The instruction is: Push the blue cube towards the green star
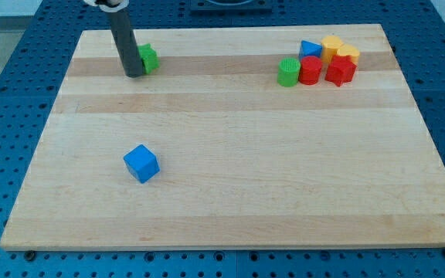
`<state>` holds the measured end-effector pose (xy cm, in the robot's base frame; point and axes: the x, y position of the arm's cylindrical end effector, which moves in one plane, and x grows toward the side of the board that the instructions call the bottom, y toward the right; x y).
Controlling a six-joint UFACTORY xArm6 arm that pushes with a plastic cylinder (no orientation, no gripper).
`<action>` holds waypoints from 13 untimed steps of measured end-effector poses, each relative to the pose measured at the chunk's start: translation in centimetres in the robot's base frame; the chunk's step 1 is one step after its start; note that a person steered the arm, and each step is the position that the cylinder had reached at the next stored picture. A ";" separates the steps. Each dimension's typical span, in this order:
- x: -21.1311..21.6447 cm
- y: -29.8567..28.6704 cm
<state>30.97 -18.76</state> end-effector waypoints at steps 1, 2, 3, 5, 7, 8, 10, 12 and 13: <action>-2.8 -1.7; -2.8 7.3; -3.4 10.5; 9.6 15.8; 6.1 17.5; 17.6 20.9; 23.1 11.7; 23.7 5.3; 16.0 3.3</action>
<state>46.99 -15.45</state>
